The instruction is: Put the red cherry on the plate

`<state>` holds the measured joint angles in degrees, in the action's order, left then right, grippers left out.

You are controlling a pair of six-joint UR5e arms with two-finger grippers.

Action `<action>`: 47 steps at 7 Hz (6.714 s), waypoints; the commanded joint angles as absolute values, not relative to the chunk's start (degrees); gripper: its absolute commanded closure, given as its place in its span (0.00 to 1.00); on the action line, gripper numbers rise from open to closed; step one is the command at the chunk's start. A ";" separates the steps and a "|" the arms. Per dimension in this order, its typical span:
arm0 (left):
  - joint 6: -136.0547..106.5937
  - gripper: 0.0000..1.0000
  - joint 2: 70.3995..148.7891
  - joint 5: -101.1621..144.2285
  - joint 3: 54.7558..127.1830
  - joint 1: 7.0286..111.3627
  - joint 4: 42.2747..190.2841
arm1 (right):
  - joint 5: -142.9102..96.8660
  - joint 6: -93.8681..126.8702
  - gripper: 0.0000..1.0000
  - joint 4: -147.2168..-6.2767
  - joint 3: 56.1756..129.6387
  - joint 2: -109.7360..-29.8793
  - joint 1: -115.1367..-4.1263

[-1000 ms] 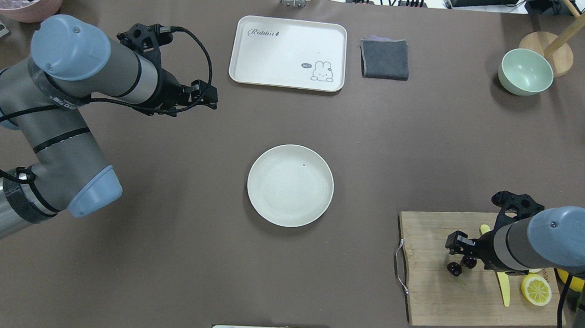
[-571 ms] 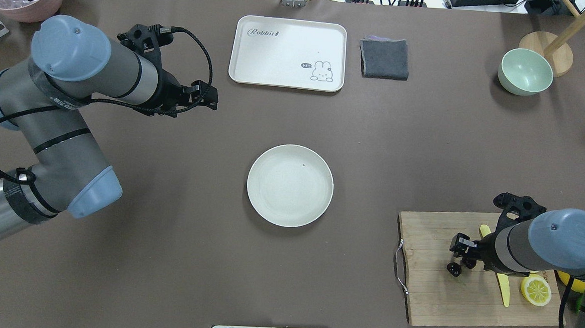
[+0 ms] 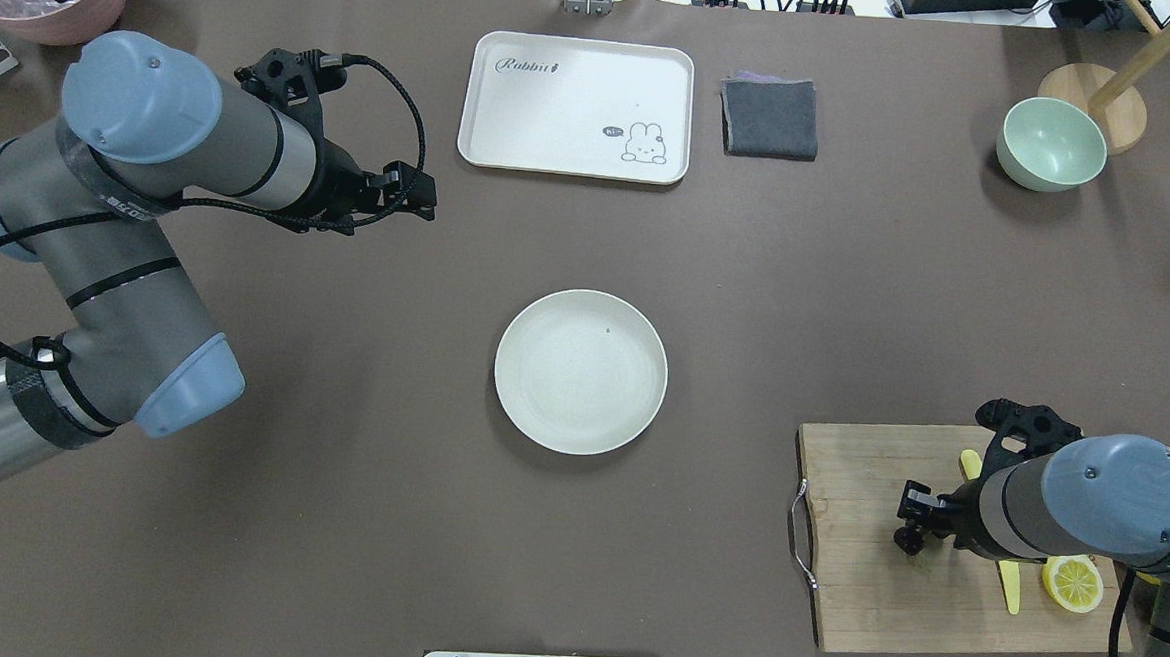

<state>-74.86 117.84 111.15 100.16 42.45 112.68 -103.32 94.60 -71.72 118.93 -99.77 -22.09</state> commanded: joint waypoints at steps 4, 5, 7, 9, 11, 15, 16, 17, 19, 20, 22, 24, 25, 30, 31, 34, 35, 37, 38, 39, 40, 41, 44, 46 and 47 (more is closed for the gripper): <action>-74.88 0.02 117.77 111.18 100.37 42.54 112.68 | -104.14 93.96 1.00 -71.98 122.59 -99.76 -27.58; -74.88 0.02 117.60 111.18 100.28 42.54 112.68 | -106.50 93.78 1.00 -72.16 124.35 -99.32 -30.21; -74.62 0.02 117.60 111.18 100.11 42.54 112.68 | -109.07 93.78 1.00 -72.85 124.55 -91.63 -32.34; -71.66 0.02 117.34 109.53 99.93 43.50 112.85 | -108.11 93.69 1.00 -80.55 120.79 -77.69 -31.64; -57.54 0.02 114.45 109.07 99.58 47.18 112.85 | -106.62 92.30 1.00 -83.15 112.81 -65.09 -31.47; -52.30 0.02 111.80 109.25 98.53 51.85 113.11 | -102.92 90.70 1.00 -78.26 92.67 -50.10 -28.92; -52.38 0.02 111.80 109.25 98.70 51.86 113.12 | -102.83 90.88 1.00 -74.31 89.50 -50.45 -27.18; -52.38 0.02 111.80 109.25 98.61 51.86 113.20 | -102.83 90.88 1.00 -74.18 88.69 -50.80 -26.11; -52.38 0.02 111.80 109.25 98.61 52.21 113.20 | -102.92 90.88 0.01 -74.27 88.77 -50.80 -25.93; -52.38 0.02 111.80 109.34 98.70 52.21 113.20 | -103.27 90.88 0.00 -74.70 89.47 -50.80 -26.28; -52.03 0.02 111.62 109.25 98.53 52.90 113.29 | -109.12 89.66 0.00 -83.43 95.06 -50.80 -30.91; -48.37 0.02 109.10 110.38 99.74 56.23 112.94 | -113.63 74.01 0.00 -98.55 108.65 -57.26 -37.84; -42.77 0.02 107.33 116.22 99.58 60.51 112.77 | -117.30 67.65 0.00 -101.14 112.81 -62.61 -43.71; -17.07 0.02 93.52 123.39 98.79 77.07 112.59 | -130.68 25.57 0.00 -100.81 118.39 -86.88 -67.19; -17.05 0.02 91.86 125.75 97.22 78.39 113.02 | -131.91 14.79 0.00 -100.55 115.26 -89.19 -73.24; -16.70 0.02 87.82 132.69 97.29 82.60 112.94 | -136.05 -10.94 0.00 -100.46 99.44 -90.70 -88.64; -15.66 0.02 86.32 134.45 97.29 84.71 112.94 | -136.05 -17.16 0.00 -100.46 95.23 -90.62 -91.90; -10.03 0.02 85.78 134.99 97.12 88.75 110.67 | -136.14 -19.69 0.00 -100.37 92.46 -91.75 -95.17; -10.02 0.02 85.35 135.61 97.38 89.81 110.39 | -136.14 -19.34 0.00 -97.93 92.72 -93.32 -95.53; -10.02 0.02 84.65 135.53 97.30 89.91 110.48 | -136.14 -18.99 0.00 -94.95 92.55 -94.56 -95.54; -10.02 0.02 84.73 135.53 97.38 89.91 110.48 | -136.23 -18.98 0.00 -94.84 92.72 -94.57 -95.54; -10.02 0.02 84.73 135.44 97.30 89.91 110.48 | -136.23 -18.90 0.00 -94.83 92.81 -94.57 -95.54; -10.02 0.02 84.73 135.18 97.03 89.91 110.48 | -136.23 -18.90 0.00 -94.83 93.34 -94.48 -95.54; -10.02 0.02 84.73 135.18 96.94 89.91 110.48 | -136.23 -18.90 0.00 -94.83 93.25 -94.48 -95.54; -10.02 0.02 84.81 135.18 96.94 89.91 110.48 | -136.23 -18.90 0.00 -94.83 93.16 -94.48 -95.54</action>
